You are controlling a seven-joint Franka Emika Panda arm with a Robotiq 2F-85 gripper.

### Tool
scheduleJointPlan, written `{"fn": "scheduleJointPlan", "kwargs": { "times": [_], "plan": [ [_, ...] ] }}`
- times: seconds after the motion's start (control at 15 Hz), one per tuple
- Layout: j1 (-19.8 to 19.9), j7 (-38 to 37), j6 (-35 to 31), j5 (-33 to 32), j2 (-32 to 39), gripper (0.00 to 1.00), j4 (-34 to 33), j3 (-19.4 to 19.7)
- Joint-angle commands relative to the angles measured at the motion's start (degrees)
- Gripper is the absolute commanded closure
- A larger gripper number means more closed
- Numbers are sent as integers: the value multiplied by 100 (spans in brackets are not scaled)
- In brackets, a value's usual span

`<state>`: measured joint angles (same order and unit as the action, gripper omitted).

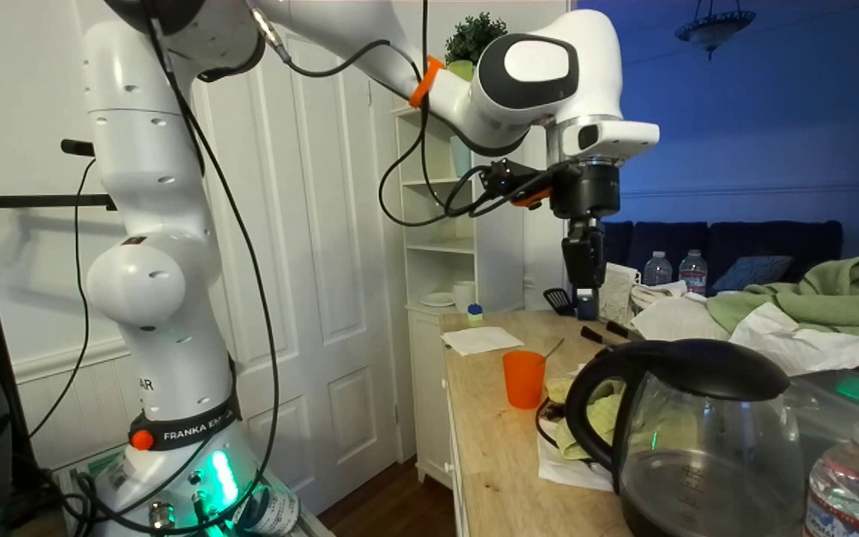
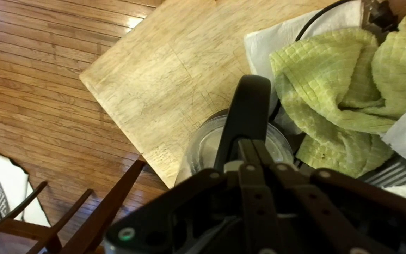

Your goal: Push the button on the kettle

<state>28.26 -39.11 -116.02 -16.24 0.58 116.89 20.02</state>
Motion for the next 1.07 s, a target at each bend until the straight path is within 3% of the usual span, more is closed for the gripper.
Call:
{"fn": "scheduleJointPlan", "kwargs": {
  "times": [0.0, 1.0],
  "plan": [
    [-124, 330, 377, 296, 357, 95, -429, 209],
    [-147, 638, 775, 567, 1117, 95, -1133, 358]
  ]
}}
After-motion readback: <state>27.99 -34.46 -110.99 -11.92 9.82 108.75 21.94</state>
